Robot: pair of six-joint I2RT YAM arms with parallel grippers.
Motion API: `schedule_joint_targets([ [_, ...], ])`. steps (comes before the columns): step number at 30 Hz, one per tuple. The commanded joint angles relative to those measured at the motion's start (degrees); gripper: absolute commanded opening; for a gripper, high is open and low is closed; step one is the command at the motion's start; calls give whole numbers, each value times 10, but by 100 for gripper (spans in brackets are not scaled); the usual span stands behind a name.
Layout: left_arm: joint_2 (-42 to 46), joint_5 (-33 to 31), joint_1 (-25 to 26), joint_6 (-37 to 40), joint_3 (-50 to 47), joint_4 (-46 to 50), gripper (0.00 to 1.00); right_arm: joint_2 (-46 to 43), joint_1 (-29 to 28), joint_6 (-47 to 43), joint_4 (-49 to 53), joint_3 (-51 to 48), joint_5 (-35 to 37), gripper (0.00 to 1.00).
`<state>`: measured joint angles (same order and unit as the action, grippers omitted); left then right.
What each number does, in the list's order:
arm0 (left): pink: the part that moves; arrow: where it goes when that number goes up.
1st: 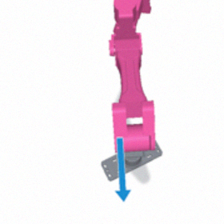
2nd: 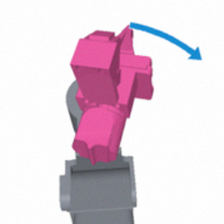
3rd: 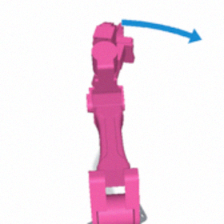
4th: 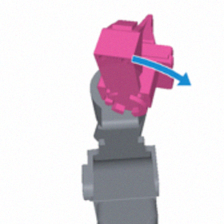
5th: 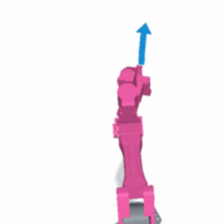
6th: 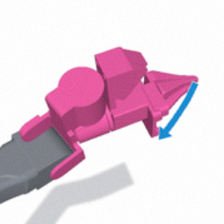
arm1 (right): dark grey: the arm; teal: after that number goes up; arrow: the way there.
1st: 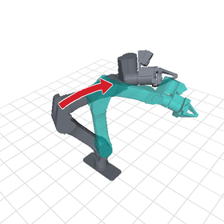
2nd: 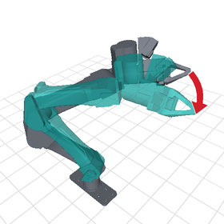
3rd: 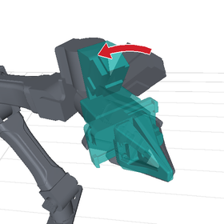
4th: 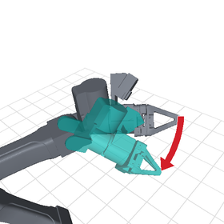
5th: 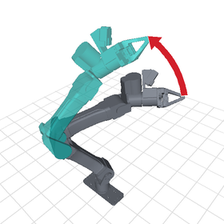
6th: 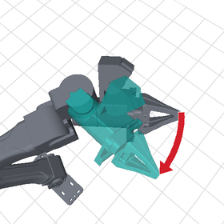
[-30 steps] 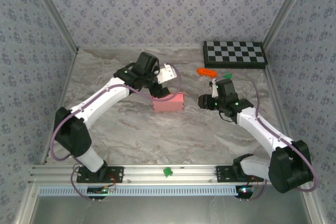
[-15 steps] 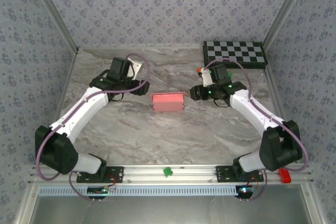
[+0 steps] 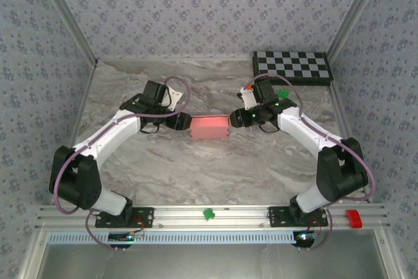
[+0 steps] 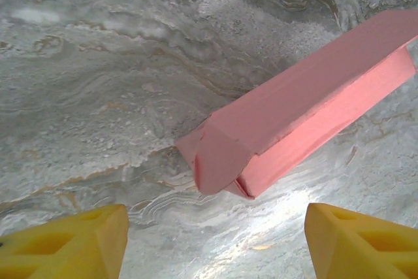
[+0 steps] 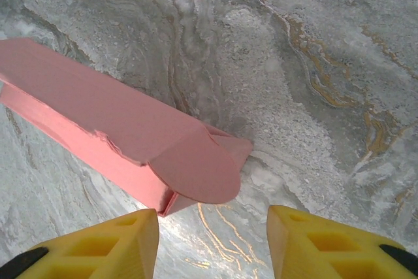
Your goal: Fold the paper box
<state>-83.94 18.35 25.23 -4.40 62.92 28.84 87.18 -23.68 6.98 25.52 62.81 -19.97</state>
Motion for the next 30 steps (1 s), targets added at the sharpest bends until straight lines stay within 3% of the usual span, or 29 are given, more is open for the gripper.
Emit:
schedule_joint_targets([
  [1, -20, 35, 0, 3, 7, -21, 68, 15, -4, -7, 3, 24, -16, 48],
  [20, -52, 66, 1, -12, 16, -33, 42, 37, -12, 8, -12, 34, -28, 32],
  [30, -41, 50, 1, -13, 11, -30, 43, 38, -19, 4, -7, 39, -19, 34],
])
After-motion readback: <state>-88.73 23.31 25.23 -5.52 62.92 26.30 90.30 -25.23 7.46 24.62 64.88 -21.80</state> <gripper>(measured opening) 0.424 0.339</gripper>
